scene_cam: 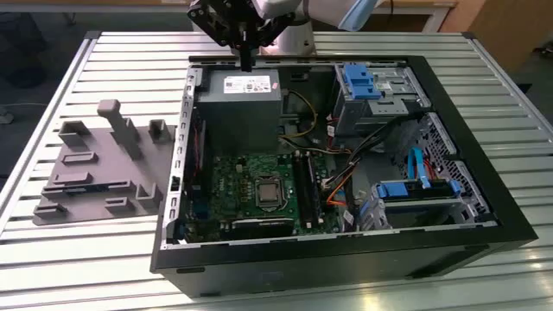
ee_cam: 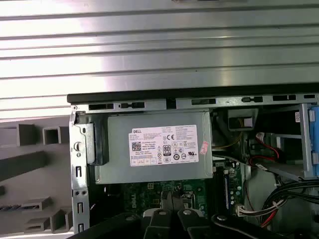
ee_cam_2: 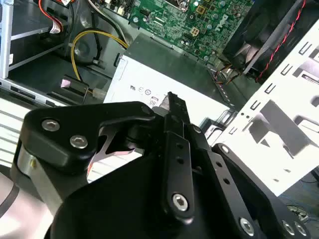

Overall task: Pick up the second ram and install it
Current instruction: 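Reach for the second ram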

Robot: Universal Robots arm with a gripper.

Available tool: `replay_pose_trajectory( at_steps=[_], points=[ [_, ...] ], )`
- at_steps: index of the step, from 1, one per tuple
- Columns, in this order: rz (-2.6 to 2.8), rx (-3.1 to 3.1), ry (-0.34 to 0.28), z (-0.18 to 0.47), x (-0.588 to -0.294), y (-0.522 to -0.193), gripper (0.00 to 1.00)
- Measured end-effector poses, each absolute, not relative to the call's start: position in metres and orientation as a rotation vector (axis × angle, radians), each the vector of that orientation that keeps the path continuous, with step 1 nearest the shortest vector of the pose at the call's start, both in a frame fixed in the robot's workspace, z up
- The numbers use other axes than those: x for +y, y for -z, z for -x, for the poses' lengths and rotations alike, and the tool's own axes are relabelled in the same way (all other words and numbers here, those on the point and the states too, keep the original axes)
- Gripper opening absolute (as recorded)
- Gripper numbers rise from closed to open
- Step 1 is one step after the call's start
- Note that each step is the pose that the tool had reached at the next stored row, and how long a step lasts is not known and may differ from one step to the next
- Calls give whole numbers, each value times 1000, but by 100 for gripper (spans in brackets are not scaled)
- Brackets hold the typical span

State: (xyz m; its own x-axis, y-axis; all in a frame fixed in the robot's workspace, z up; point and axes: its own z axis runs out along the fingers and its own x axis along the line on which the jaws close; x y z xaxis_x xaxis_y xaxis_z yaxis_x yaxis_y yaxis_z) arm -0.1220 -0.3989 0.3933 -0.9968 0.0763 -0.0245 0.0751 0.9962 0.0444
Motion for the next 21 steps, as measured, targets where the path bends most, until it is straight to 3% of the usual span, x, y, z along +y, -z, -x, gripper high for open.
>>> replay_pose_trajectory(
  at_steps=[21],
  points=[
    [-118, 3113, -68, 136, -399, -393, 11]
  ],
)
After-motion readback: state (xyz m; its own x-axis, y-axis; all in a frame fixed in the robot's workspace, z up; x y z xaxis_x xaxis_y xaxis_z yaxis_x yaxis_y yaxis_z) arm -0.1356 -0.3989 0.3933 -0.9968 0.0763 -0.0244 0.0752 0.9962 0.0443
